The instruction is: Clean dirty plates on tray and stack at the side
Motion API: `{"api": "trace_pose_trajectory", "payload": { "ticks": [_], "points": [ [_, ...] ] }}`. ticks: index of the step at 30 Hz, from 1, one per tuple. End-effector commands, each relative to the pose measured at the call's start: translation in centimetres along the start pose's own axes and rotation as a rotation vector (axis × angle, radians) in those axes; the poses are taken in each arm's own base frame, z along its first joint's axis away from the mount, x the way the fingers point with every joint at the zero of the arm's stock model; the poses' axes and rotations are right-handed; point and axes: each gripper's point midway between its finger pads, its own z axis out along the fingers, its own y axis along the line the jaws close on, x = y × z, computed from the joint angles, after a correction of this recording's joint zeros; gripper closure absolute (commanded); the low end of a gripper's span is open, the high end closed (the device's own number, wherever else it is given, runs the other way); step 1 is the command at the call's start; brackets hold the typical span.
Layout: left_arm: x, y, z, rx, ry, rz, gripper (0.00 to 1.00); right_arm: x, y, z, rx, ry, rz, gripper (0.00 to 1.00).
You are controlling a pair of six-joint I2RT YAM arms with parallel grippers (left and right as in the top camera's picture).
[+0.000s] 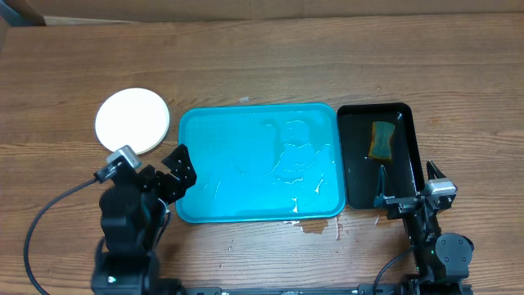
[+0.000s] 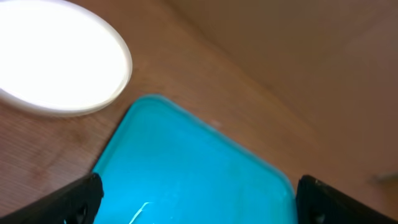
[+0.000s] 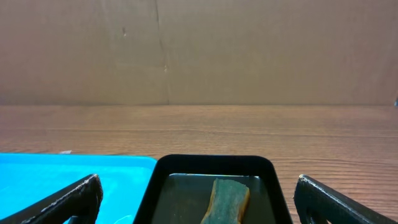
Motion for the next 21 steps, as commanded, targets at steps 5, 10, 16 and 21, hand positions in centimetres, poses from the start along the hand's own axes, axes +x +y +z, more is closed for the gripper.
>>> {"api": "trace_pose_trajectory", "payload": {
  "ticks": [5, 10, 16, 21],
  "points": [
    [-2.7, -2.3, -1.3, 0.298, -0.332, -0.039, 0.00, 0.2, 0.2, 0.0, -0.010, -0.002, -0.004, 0.00],
    [-4.0, -2.7, -3.0, 0.390, -0.484, -0.037, 0.00, 0.2, 0.2, 0.0, -0.010, -0.002, -0.004, 0.00],
    [-3.4, -1.1, -3.4, 0.384, -0.554, -0.050, 0.00, 0.2, 0.2, 0.0, -0.010, -0.002, -0.004, 0.00],
    [-2.4, 0.0, -2.7, 0.363, -0.542, -0.053, 0.00, 0.2, 0.2, 0.0, -0.010, -0.002, -0.004, 0.00]
  ]
}}
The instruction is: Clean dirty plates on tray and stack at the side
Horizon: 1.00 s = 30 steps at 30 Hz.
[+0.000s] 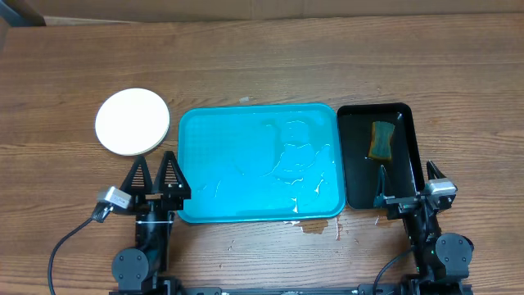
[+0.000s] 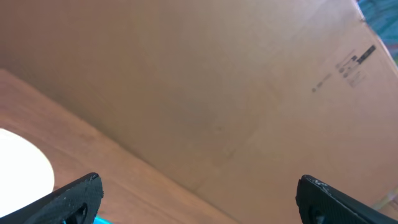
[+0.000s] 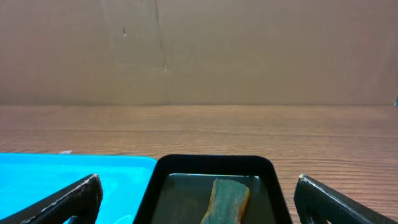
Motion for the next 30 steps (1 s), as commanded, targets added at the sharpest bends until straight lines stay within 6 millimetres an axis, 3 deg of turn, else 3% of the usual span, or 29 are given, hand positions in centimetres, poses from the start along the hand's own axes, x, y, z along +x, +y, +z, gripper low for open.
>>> {"api": "trace_pose_trajectory", "payload": {
  "ticks": [1, 6, 9, 21, 26, 30],
  "points": [
    [0.3, 1.2, -0.3, -0.035, -0.013, -0.004, 0.00, 0.2, 0.2, 0.0, -0.010, -0.002, -0.004, 0.00],
    [2.8, 4.2, -0.8, -0.161, 0.079, 0.003, 0.00, 0.2, 0.2, 0.0, -0.010, -0.002, -0.004, 0.00],
    [3.9, 5.2, -1.5, -0.200, 0.135, 0.094, 0.00, 0.2, 0.2, 0.0, -0.010, -0.002, -0.004, 0.00],
    [5.3, 6.3, -2.5, -0.200, 0.243, 0.477, 0.00, 0.2, 0.2, 0.0, -0.010, -0.002, -0.004, 0.00],
    [6.1, 5.6, -2.6, -0.122, 0.292, 0.671, 0.00, 0.2, 0.2, 0.0, -0.010, -0.002, -0.004, 0.00],
    [6.3, 5.4, -2.6, -0.095, 0.304, 0.729, 0.00, 0.2, 0.2, 0.0, -0.010, -0.002, -0.004, 0.00]
  ]
}}
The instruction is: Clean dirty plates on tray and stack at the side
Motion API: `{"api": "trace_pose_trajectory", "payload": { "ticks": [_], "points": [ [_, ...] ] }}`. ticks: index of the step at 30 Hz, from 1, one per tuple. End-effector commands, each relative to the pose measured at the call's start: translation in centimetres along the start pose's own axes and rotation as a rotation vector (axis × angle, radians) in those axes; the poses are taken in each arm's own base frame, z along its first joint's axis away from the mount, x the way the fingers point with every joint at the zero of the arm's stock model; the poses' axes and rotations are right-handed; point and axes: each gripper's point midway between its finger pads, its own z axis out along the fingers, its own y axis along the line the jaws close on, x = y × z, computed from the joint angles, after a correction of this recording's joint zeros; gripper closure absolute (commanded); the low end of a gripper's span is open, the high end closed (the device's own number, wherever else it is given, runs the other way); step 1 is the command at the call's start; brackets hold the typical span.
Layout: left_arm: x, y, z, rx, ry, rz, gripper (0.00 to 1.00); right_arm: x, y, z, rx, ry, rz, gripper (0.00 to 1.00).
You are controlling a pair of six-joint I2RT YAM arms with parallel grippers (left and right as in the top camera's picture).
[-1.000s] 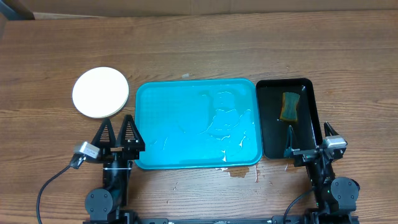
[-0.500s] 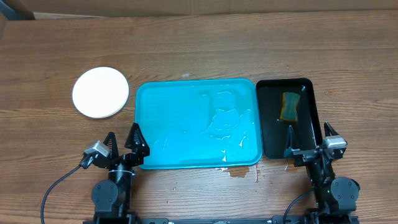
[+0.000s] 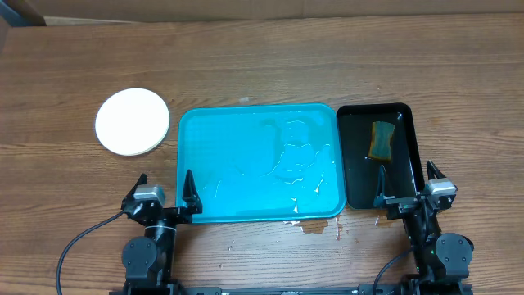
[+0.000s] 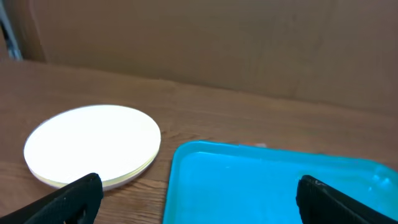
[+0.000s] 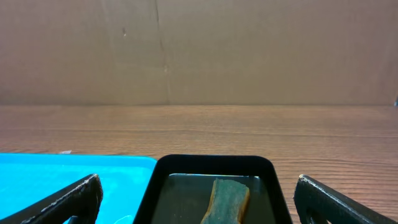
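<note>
A stack of white plates (image 3: 133,121) (image 4: 93,144) lies on the table left of the blue tray (image 3: 258,162) (image 4: 273,183). The tray carries only streaks of water, no plate. My left gripper (image 3: 161,191) (image 4: 198,199) sits low at the tray's near left corner, open and empty. At the near edge of the black bin (image 3: 381,153) (image 5: 214,177) my right gripper (image 3: 405,184) (image 5: 198,199) rests open, holding nothing. A yellow-green sponge (image 3: 381,139) (image 5: 225,200) lies in the bin.
A small puddle (image 3: 315,227) wets the table at the tray's near right corner. A cardboard wall (image 5: 199,50) stands behind the table's far edge.
My left arm has dropped lower and swung level: its camera saw mostly the cardboard wall, and now faces the plate stack and the tray. The right arm has not moved.
At first my left arm stood raised by the tray's left edge, open, angled toward the tray and the plate stack. Then it was folded back near the table's front edge. Now it rests low there. The plates, tray, sponge and right gripper stayed put throughout.
</note>
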Motion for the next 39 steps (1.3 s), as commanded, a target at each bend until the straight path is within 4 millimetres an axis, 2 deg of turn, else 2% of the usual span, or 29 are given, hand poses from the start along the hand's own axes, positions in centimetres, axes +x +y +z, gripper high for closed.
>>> {"api": "trace_pose_trajectory", "payload": {
  "ticks": [1, 39],
  "points": [
    [-0.04, -0.68, -0.07, 0.042, -0.008, 0.160, 0.00, 0.24, 0.21, 0.02, -0.011, -0.001, -0.004, 0.00],
    [-0.02, -0.85, -0.07, 0.052, -0.007, 0.154, 0.00, 0.24, 0.21, 0.02, -0.011, -0.001, -0.004, 0.00]
  ]
}}
